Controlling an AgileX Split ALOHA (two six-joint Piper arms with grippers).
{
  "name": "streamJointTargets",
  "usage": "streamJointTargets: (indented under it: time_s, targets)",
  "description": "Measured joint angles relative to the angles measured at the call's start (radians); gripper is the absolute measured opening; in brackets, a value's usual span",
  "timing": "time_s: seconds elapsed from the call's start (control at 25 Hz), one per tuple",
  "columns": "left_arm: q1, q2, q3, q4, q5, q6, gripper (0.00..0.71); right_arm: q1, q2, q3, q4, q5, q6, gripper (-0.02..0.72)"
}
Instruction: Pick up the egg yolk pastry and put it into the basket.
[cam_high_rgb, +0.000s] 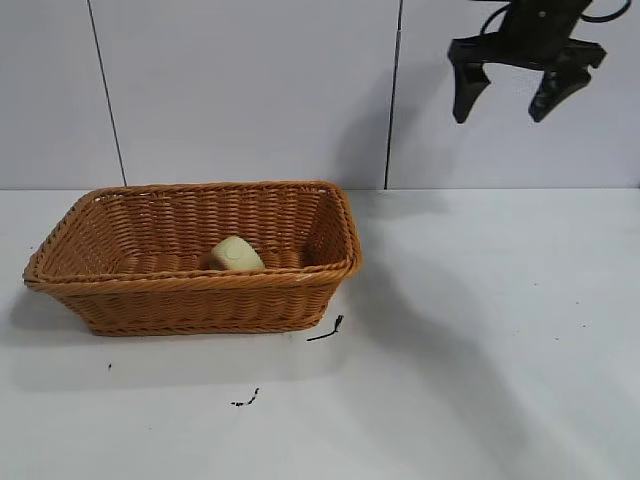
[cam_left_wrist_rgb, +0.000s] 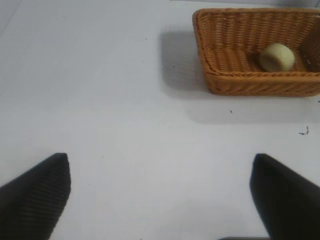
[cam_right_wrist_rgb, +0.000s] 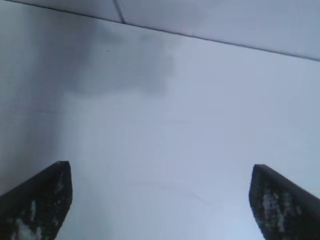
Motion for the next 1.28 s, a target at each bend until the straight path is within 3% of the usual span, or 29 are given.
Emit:
streamJointTargets:
  time_s: [0.44,0.88,1.28]
  targets:
    - [0.000,0.000,0.000,0.000,0.000,0.000,0.696,-0.020,-0.108,0.087,0.004,0.026,0.001,0.664]
    - [0.000,0.000,0.000,0.000,0.000,0.000,0.696,-0.020,-0.776,0.630,-0.033,0.030,-0.008,0.664]
    - [0.000,0.000,0.000,0.000,0.000,0.000,0.696,-0.020,-1.366,1.266,-0.041,0.031,-0.042,0.664]
